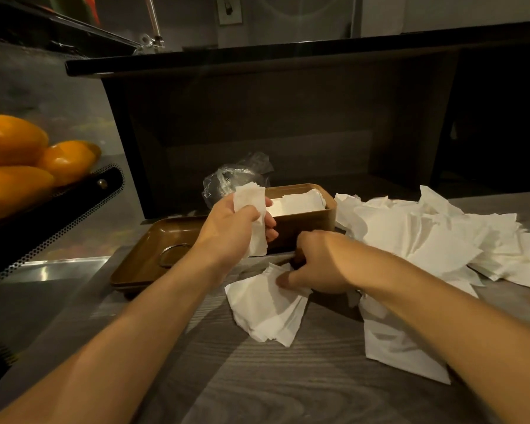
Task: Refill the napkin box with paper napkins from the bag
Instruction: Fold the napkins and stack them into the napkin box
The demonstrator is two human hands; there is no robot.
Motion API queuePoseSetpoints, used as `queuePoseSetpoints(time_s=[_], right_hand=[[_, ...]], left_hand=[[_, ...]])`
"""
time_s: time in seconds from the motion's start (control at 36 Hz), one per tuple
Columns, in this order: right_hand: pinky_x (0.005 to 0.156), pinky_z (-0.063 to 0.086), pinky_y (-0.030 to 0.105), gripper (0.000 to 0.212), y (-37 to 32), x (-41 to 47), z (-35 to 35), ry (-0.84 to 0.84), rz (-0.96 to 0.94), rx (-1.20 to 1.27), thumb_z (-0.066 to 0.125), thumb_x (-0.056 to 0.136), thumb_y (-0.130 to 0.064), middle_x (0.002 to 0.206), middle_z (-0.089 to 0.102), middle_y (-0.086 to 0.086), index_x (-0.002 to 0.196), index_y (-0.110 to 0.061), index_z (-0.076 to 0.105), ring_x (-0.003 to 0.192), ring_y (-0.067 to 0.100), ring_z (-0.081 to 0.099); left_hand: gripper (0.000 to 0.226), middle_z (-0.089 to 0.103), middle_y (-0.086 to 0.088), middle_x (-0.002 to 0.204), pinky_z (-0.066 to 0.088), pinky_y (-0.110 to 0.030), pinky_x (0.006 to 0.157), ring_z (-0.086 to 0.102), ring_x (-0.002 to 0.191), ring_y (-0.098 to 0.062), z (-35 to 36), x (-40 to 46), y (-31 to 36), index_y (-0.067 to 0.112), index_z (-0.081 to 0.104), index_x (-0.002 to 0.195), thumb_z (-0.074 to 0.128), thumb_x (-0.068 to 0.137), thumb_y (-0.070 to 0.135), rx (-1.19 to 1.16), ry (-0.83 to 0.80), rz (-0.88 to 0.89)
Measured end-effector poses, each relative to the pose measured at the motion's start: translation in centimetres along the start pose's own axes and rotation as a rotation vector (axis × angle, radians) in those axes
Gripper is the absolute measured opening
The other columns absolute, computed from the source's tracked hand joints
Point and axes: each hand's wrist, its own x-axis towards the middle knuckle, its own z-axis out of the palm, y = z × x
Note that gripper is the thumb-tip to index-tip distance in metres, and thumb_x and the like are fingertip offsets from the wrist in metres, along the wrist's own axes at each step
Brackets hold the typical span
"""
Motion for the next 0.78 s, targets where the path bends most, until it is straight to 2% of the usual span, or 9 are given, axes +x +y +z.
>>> queuePoseSetpoints(time_s=[0.14,0.22,0.31,0.36,0.42,0.47,0.58,0.67,0.78], right_hand=[[0.070,0.052,0.026,0.015,0.0,-0.7,0.0,-0.086,-0.109,0.087,0.065,0.095,-0.041,0.096,0.064,-0.003,0.100,-0.028,0.062,0.085,0.013,0.062],[0.070,0.053,0.023,0.006,0.9,-1.1,-0.8,-0.013,-0.211,0.178,0.066,0.096,-0.034,0.096,0.064,-0.007,0.099,-0.032,0.061,0.087,0.013,0.063],[0.082,0.059,0.026,0.010,2.0,-2.2,-2.8,-0.062,-0.323,0.503,0.072,0.093,-0.025,0.100,0.072,-0.010,0.101,-0.029,0.067,0.095,0.009,0.070],[0.085,0.059,0.024,0.010,2.5,-3.0,-4.0,-0.093,-0.394,0.679,0.072,0.091,-0.020,0.102,0.075,-0.011,0.100,-0.024,0.072,0.099,0.007,0.071],[0.085,0.060,0.027,0.008,2.6,-3.1,-4.2,0.015,-0.419,0.722,0.072,0.090,-0.025,0.100,0.074,-0.011,0.098,-0.027,0.075,0.099,0.008,0.071],[0.081,0.061,0.028,0.007,2.5,-2.7,-3.8,0.173,-0.402,0.728,0.074,0.089,-0.031,0.097,0.071,-0.013,0.095,-0.028,0.076,0.095,0.008,0.070],[0.078,0.056,0.022,0.006,1.9,-1.9,-3.0,0.392,-0.383,0.692,0.076,0.087,-0.033,0.103,0.064,-0.020,0.091,-0.033,0.073,0.098,0.003,0.063],[0.082,0.049,0.015,0.005,1.6,-1.5,-2.6,0.429,-0.360,0.691,0.076,0.087,-0.032,0.113,0.058,-0.022,0.089,-0.033,0.072,0.107,0.002,0.058],[0.077,0.049,0.013,0.007,1.4,-0.9,-2.0,0.434,-0.302,0.690,0.076,0.088,-0.033,0.117,0.055,-0.022,0.092,-0.032,0.070,0.106,0.006,0.058]], left_hand=[[0.021,0.070,-0.007,0.094,0.058,-0.038,0.085,0.071,0.089,-0.022,-0.1,-0.2,-0.2,0.023,0.064,0.112,0.047,0.103,0.014,0.051,-0.030,-0.008],[0.021,0.071,-0.008,0.092,0.058,-0.041,0.087,0.071,0.085,-0.021,-0.2,-0.3,0.0,0.023,0.065,0.108,0.048,0.101,0.013,0.041,-0.045,-0.013],[0.020,0.070,-0.009,0.094,0.059,-0.034,0.078,0.070,0.082,-0.018,-0.6,-0.2,0.0,0.023,0.066,0.108,0.048,0.101,0.017,-0.003,-0.042,-0.011],[0.023,0.073,-0.007,0.100,0.058,-0.032,0.079,0.070,0.087,-0.018,-0.8,-0.3,0.1,0.024,0.070,0.109,0.049,0.103,0.030,-0.081,-0.107,-0.078],[0.036,0.076,-0.008,0.107,0.057,-0.042,0.089,0.073,0.097,-0.026,-0.7,-0.7,0.5,0.025,0.073,0.108,0.043,0.103,0.045,-0.211,-0.248,-0.192],[0.049,0.076,-0.008,0.108,0.056,-0.043,0.089,0.073,0.101,-0.027,-0.4,-1.1,0.7,0.025,0.070,0.115,0.035,0.101,0.056,-0.285,-0.381,-0.256],[0.063,0.074,-0.011,0.115,0.058,-0.040,0.088,0.073,0.103,-0.027,0.4,-1.4,0.7,0.021,0.069,0.123,0.029,0.099,0.064,-0.406,-0.465,-0.304],[0.071,0.076,-0.011,0.109,0.061,-0.037,0.082,0.075,0.096,-0.026,0.8,-1.3,0.5,0.020,0.078,0.108,0.025,0.098,0.067,-0.495,-0.475,-0.313],[0.080,0.073,-0.010,0.119,0.056,-0.042,0.093,0.071,0.106,-0.029,1.0,-1.0,0.1,0.023,0.075,0.117,0.026,0.087,0.079,-0.550,-0.486,-0.282]])
